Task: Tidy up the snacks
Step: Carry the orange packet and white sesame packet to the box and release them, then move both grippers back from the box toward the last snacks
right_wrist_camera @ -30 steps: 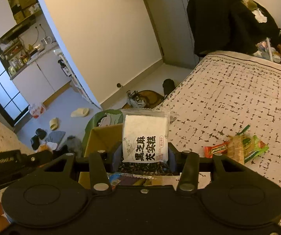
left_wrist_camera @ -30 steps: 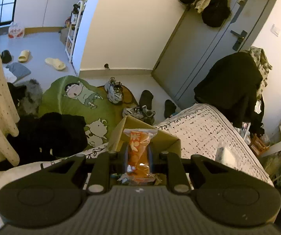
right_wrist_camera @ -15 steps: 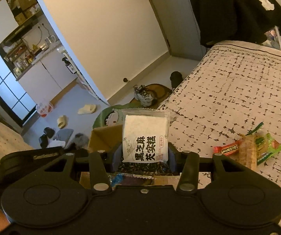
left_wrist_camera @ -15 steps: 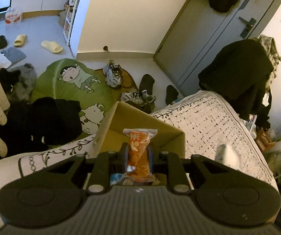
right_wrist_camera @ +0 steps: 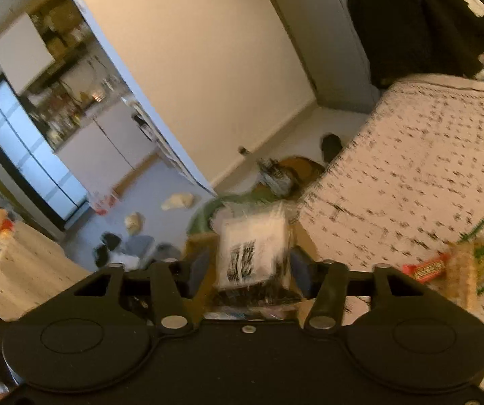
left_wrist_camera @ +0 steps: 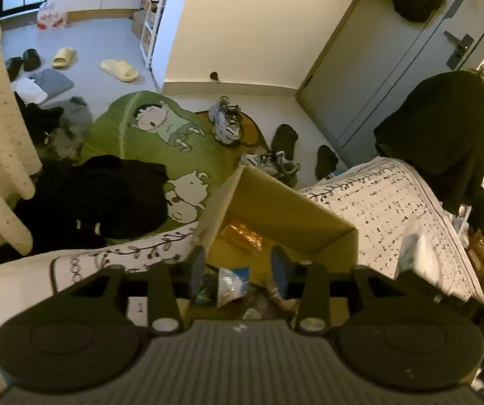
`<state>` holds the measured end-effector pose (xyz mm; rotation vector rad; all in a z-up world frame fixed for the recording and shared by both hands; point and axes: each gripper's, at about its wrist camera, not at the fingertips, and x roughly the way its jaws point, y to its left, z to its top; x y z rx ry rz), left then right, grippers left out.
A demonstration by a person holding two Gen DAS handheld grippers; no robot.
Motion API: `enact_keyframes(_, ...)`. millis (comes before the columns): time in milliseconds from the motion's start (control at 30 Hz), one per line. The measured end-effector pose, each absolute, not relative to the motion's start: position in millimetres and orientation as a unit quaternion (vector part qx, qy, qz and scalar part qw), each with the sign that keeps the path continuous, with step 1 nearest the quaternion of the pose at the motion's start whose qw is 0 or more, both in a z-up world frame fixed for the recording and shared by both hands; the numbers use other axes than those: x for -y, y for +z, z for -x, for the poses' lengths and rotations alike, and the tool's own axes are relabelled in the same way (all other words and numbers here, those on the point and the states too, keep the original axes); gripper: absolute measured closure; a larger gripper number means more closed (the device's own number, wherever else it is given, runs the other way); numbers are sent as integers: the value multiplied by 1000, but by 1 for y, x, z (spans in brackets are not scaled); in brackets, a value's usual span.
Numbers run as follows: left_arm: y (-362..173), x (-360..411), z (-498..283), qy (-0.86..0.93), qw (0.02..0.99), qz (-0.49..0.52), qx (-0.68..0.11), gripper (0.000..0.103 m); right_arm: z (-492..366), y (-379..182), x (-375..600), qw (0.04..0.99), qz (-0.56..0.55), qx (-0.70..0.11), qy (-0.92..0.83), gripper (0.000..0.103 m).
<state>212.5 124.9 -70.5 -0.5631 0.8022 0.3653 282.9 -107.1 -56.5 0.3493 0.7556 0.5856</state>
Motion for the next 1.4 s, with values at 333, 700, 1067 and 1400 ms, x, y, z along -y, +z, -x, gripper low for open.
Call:
enact_keyframes(333,-50,-118,-186,169,873,266,-373,35,-269,-38,123,889,-151,-367,228,20)
enact_keyframes(700,-27,-97,-157,165,890,253,-341,20,-251,-23,153,893,-122,-385,199,4)
enact_keyframes(1067,-2,-57,-148,150,911,212,-322,17,-256,0,225,907,-139,-363,163,0)
enact_keyframes(1400,3,-14,-160,99,912,204,-341,17,-265,-6,275,902,-188,-367,125,0)
